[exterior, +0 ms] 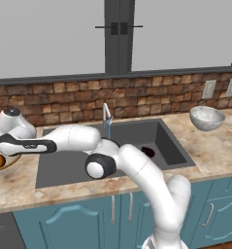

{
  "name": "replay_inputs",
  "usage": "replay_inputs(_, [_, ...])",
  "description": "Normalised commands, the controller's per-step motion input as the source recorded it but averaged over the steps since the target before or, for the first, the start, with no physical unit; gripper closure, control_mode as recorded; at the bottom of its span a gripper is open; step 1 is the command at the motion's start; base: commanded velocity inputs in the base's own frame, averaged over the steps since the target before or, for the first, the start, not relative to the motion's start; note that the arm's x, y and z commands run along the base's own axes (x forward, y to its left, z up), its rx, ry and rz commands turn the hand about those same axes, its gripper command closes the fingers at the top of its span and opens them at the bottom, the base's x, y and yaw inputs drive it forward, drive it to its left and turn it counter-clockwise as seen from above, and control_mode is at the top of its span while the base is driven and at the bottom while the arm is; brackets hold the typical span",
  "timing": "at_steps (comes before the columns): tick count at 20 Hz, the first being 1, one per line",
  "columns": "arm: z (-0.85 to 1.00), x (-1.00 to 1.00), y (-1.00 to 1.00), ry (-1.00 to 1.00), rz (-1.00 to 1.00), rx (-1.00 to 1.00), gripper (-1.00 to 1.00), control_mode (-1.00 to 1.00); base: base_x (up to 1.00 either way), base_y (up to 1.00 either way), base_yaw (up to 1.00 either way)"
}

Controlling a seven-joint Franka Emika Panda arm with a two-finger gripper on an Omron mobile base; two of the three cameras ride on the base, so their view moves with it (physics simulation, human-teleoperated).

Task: Pick the eggplants from the sink and place them in one bowl. Place the orange in the other bowl. Then turn off the sink faucet.

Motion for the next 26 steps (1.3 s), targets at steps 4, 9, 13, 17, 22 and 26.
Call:
replay_inputs(4, [0.87,0.00,0.00,0.00,0.00,-0.07,-1.00,-1.00,0.00,0.00,0.00])
replay_inputs(9, [0.72,-0.03,-0.10,0.00,0.00,-0.04,-1.00,-1.00,0.00,0.00,0.00])
replay_inputs(13, [0.27,-0.26,-0.37,0.00,0.00,-0.01,-1.00,-1.00,0.00,0.00,0.00])
replay_inputs(17, [0.05,-0.37,-0.65,0.00,0.00,0.00,-1.00,-1.00,0.00,0.00,0.00])
replay_inputs(22, [0.00,-0.43,-0.69,-0.01,0.00,0.02,-1.00,-1.00,0.00,0.00,0.00])
replay_inputs(26, [0.00,-0.57,-0.82,-0.02,0.00,0.09,-1.00,-1.00,0.00,0.00,0.00])
